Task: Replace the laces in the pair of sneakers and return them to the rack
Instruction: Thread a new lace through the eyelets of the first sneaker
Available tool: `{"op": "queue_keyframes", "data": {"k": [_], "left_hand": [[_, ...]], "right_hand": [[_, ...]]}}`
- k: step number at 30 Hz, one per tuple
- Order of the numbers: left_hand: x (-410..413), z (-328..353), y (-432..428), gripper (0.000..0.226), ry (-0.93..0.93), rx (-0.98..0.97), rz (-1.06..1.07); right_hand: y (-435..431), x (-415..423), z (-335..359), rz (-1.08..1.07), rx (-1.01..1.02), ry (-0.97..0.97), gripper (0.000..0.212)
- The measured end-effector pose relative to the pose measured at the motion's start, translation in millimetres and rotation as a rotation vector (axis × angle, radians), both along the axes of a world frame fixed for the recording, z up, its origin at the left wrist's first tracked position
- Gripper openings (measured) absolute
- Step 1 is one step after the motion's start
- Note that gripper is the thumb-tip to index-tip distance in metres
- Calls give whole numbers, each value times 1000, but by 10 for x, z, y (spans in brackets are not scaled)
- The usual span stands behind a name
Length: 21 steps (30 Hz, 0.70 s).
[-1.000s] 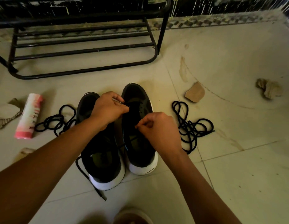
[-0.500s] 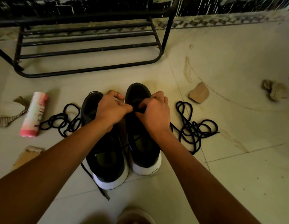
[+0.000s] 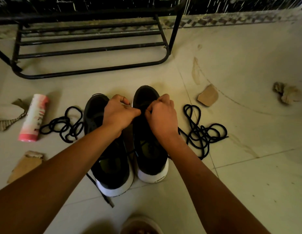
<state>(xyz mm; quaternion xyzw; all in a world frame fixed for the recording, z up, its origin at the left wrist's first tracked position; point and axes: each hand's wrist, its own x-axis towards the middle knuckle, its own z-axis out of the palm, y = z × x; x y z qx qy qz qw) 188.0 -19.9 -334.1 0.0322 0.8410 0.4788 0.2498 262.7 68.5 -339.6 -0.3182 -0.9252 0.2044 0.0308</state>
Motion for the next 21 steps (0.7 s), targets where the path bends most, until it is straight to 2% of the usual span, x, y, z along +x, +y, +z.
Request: {"op": "queue_keyframes", "data": {"k": [3, 6, 14, 21], "left_hand": [[4, 13, 7, 31, 7, -4, -10], [-1, 30, 12, 32, -3, -11, -26], [-10, 38, 7, 31, 4, -22, -19], [-29, 19, -18, 30, 13, -21, -19]], "right_hand": [[-25, -5, 61, 45, 130, -104, 21], [-42, 4, 125, 73, 179, -124, 23], [-11, -31, 168, 219, 189, -199, 29], [-44, -31, 185, 199, 227, -177, 26]]}}
